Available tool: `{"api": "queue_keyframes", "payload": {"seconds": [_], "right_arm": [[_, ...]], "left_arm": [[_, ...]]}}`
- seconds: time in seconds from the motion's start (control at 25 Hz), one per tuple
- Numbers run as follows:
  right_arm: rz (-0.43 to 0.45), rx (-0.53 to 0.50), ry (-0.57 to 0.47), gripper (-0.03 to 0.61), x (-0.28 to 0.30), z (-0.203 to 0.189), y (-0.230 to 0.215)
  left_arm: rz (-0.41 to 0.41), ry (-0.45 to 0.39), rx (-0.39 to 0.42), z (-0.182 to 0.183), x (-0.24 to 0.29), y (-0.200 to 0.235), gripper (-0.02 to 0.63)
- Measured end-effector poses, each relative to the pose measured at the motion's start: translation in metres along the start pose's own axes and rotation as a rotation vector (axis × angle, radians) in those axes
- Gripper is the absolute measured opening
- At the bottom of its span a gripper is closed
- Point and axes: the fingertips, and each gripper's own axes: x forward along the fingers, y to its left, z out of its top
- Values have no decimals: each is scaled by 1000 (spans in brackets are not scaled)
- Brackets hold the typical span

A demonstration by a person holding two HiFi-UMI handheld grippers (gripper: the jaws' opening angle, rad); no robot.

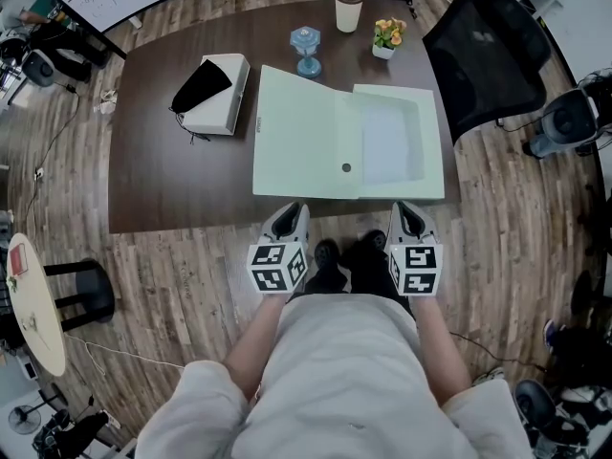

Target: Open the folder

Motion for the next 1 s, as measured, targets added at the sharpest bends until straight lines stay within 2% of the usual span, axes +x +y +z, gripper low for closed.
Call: {"api": "queue_keyframes", "payload": {"seconds": [0.36, 0.6, 1.0], "right_arm": [[82, 41, -91, 3, -15, 23, 18], [114, 28, -94, 2, -17, 22, 26], [147, 32, -109, 2, -21, 22, 31]], "left_arm": [[-59, -34, 121, 17, -4, -33, 21], [-92, -36, 117, 17, -3, -45, 12], [-144, -20, 166, 10, -2, -64, 9]]}}
